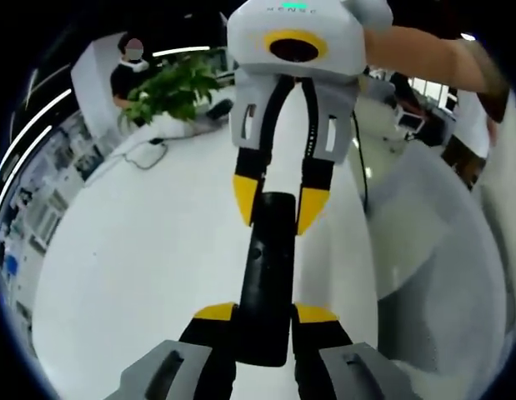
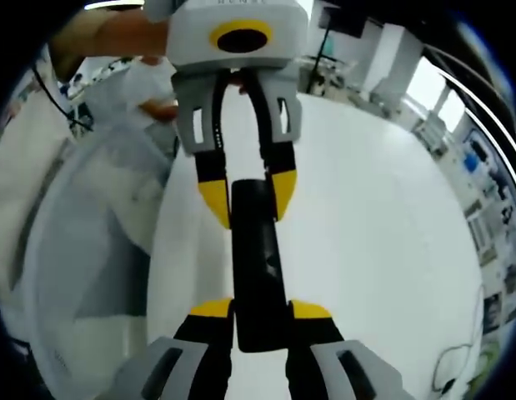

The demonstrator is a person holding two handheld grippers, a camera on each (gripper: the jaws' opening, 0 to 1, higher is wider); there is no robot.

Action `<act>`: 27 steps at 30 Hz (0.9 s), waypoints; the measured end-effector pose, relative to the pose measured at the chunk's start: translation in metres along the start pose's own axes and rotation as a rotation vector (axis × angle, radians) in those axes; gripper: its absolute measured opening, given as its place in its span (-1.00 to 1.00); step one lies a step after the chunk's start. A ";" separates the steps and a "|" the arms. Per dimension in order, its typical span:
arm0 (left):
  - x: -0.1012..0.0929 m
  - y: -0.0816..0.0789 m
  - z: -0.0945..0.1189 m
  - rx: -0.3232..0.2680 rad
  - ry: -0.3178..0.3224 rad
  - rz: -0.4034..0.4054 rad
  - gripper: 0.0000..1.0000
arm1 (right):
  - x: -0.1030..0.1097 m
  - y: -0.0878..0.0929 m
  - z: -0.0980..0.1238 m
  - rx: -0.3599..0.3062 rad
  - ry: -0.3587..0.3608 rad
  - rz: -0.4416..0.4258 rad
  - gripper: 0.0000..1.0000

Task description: Press the specified remote control buttons in sequence, fully releasing each button before pressing the next.

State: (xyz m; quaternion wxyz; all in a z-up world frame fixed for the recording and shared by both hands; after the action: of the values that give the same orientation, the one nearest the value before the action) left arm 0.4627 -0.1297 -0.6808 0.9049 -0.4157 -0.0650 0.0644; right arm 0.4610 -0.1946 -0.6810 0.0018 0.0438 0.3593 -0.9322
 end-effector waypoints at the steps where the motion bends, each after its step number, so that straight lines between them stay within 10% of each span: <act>1: -0.004 0.002 -0.002 0.000 0.005 0.004 -0.53 | 0.003 0.002 -0.001 0.002 -0.005 -0.002 -0.59; 27: -0.053 0.047 -0.027 0.038 0.055 0.029 -0.52 | 0.055 0.036 -0.040 -0.025 -0.032 -0.063 -0.59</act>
State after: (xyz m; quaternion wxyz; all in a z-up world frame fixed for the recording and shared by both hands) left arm 0.4126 -0.1284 -0.7379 0.9131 -0.4008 -0.0329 0.0673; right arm 0.4107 -0.1927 -0.7389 -0.0215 0.0177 0.3719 -0.9279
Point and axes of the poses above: the point that each gripper's makers call its tool centre point, and the gripper's own axes: z roughly backward along the fingers, x roughly to its left, y roughly out of its underside, the point moved 1 cm from there along z, roughly backward along the fingers, and after that the axes turned 13 degrees about -x, right-handed, at the moved point
